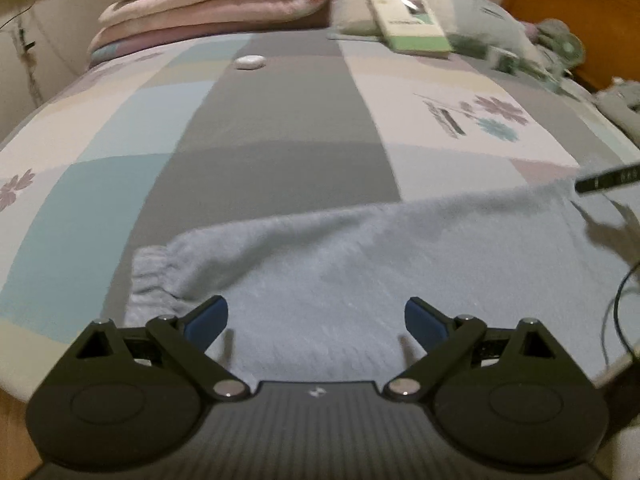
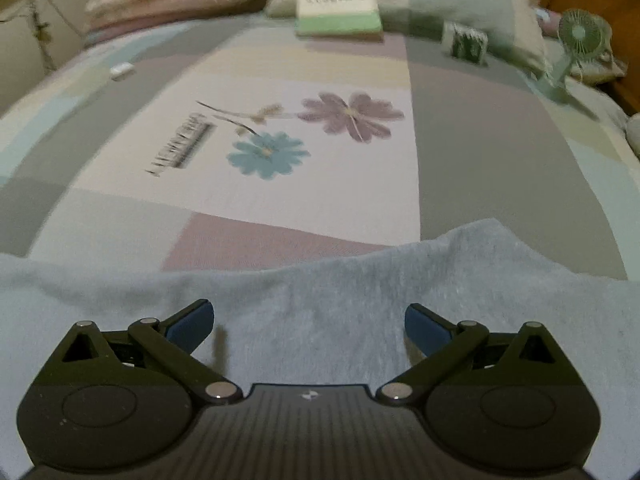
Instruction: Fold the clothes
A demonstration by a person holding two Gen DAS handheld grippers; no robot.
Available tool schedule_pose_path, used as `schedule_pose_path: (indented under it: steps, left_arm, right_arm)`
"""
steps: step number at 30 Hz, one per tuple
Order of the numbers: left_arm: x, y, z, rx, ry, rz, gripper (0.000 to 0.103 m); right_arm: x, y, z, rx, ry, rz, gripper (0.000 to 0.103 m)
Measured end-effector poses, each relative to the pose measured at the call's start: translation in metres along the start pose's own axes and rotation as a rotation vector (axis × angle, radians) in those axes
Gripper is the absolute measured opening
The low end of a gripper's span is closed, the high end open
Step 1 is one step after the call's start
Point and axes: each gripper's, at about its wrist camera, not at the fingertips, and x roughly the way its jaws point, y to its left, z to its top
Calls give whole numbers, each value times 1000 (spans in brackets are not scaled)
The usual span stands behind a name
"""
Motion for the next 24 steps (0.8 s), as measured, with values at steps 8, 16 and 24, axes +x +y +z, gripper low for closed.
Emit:
schedule_pose_path:
  steps: [8, 16, 24]
  left_arm:
    - [-4, 9, -16, -64, 31, -11, 96]
    - [20, 3, 28, 63, -23, -19, 95]
    - [44, 28, 45, -56, -15, 55, 90]
  right_arm:
    - [-51, 15, -64, -96, 27, 5, 103]
    - [-45, 16, -99, -82, 16, -8, 103]
    - [-44, 14, -102, -83, -8, 2, 103]
